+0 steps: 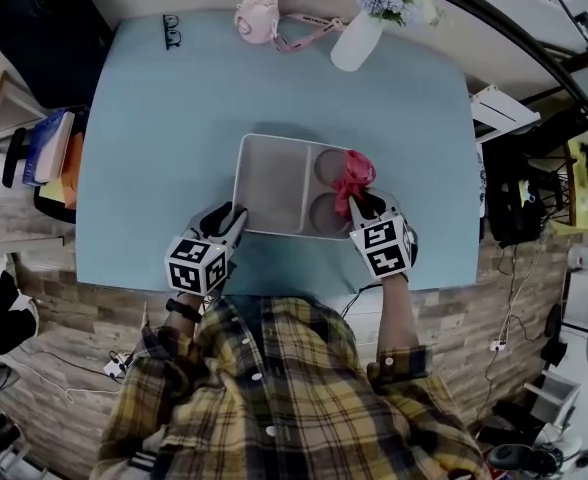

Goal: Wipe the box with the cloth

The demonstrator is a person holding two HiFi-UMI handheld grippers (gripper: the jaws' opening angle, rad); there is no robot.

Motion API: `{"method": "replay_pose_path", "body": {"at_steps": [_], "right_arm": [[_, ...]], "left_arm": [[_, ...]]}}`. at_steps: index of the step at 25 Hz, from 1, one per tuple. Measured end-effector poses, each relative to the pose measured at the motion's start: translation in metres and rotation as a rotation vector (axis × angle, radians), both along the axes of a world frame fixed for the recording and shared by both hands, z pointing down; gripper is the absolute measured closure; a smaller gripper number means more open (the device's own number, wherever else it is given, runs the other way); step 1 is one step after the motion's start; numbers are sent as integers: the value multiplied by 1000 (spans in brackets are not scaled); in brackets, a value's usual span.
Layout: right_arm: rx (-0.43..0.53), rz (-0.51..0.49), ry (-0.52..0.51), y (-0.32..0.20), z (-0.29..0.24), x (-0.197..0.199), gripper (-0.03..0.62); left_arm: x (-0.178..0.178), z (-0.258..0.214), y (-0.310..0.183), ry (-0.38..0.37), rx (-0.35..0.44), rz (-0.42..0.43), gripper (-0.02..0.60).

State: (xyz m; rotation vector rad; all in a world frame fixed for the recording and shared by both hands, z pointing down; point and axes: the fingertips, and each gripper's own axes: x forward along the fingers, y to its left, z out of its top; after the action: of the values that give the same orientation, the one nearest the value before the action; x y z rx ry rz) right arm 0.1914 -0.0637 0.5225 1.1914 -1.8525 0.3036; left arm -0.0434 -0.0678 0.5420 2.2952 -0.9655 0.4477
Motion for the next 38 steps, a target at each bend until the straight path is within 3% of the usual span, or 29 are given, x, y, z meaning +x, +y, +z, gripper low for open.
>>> {"method": "replay_pose_path", "body": {"at_steps": [8,13,17,21,25,28,33,38], "right_arm": [[20,96,5,12,-3,43,548],[56,84,-11,11,-20,39,548],[106,16,-80,5,-45,1,548],[129,-71,-262,-1,-64,-59,548],[87,-163,-432,1,-66,-122,548],[26,-239,-487,7,-57,-159,548],[-42,-318,-431,11,-31,-188,548],[-72,-364,-284,14,-7,-197,548]], "left_arm": [[3,1,1,2,2,-9,446],[3,0,1,6,3,-10,446],[2,-1,2,9,3,-9,445],[3,-1,1,16,5,-12,445],[2,-1,0,22,5,-15,445],[3,-1,0,26,4,-15,445],[3,-1,0,32,6,-15,445],[1,-1,0,39,9,-15,445]]}}
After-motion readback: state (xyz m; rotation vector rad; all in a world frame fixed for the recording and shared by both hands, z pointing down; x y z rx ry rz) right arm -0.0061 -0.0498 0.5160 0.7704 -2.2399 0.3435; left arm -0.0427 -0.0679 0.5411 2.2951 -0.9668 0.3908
